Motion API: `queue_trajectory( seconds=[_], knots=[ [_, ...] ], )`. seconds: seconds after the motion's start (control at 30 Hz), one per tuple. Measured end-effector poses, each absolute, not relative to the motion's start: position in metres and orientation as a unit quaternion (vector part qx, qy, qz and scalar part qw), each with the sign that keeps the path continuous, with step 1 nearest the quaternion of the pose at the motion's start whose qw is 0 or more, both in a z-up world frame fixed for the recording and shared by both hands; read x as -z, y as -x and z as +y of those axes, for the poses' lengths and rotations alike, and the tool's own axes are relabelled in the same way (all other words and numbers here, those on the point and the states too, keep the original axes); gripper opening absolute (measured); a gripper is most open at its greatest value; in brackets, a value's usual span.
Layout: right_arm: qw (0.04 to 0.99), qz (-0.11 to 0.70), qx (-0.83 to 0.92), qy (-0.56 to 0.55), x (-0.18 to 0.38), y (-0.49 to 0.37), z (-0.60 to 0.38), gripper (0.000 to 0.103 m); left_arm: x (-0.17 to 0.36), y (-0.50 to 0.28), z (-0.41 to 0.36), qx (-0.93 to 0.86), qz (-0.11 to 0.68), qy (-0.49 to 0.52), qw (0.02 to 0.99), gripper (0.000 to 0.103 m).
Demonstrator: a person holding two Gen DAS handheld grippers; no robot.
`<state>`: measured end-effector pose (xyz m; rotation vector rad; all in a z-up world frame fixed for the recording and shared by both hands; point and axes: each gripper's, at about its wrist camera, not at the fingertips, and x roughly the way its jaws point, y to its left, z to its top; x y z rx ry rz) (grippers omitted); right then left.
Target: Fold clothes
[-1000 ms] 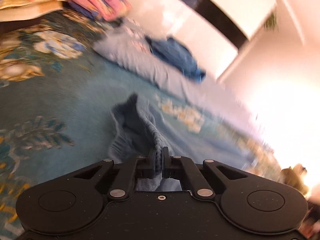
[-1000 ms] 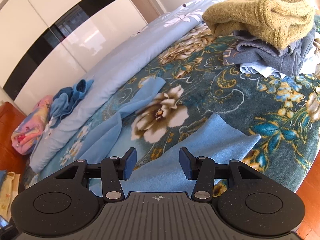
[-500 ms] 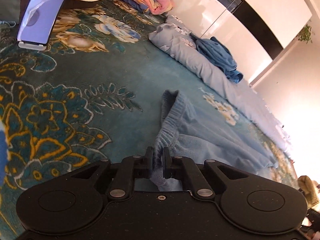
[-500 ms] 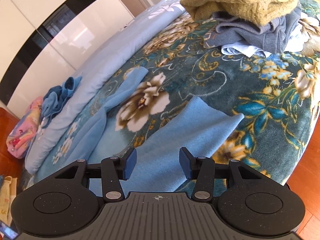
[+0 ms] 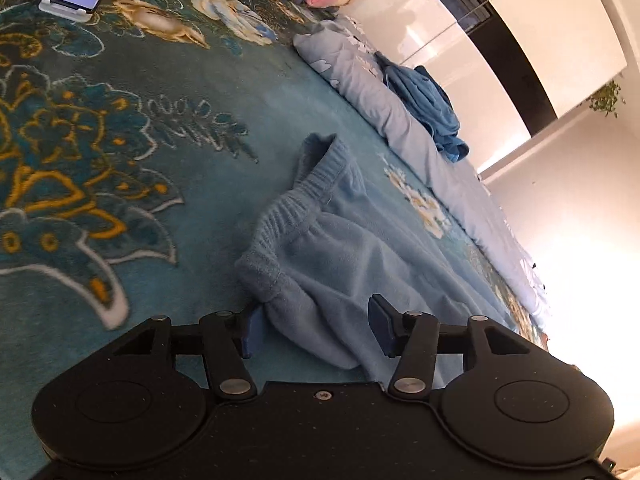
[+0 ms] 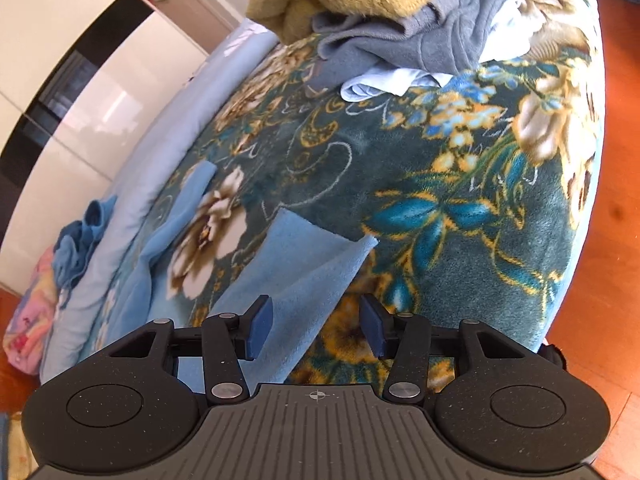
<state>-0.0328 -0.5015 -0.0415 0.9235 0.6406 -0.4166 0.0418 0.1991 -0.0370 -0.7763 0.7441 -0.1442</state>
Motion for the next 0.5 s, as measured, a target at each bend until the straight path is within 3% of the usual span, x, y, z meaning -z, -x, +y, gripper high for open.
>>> queue_trajectory(
  seconds=[0.13, 0.17, 0.2, 0.27, 0.3, 0.5],
  knots=[
    [0.823, 0.280, 0.188, -0.457, 0.043, 0.027, -0.509, 0.044, 0.043, -0.047, 0.200, 0.061, 0.331, 0.411, 0.847, 0.049],
    [0.822, 0.278, 0.185, -0.460, 0.043, 0.024, -0.511, 0.033, 0.044, -0.048, 0.199, 0.057, 0.328, 0.413, 0.847, 0.045],
    [0.818, 0.282, 0.190, -0.464, 0.045, 0.022, -0.512, 0.027, 0.044, -0.049, 0.198, 0.053, 0.327, 0.414, 0.848, 0.040],
    [0.809, 0.285, 0.201, -0.474, 0.046, 0.018, -0.516, 0.008, 0.041, -0.049, 0.198, 0.048, 0.318, 0.416, 0.850, 0.010],
    [0.810, 0.282, 0.200, -0.474, 0.043, 0.017, -0.517, 0.006, 0.037, -0.048, 0.198, 0.046, 0.313, 0.416, 0.853, 0.007],
    [0.838, 0.234, 0.190, -0.456, 0.007, 0.016, -0.522, 0.002, -0.020, -0.032, 0.189, 0.077, 0.259, 0.368, 0.890, 0.003]
  ],
)
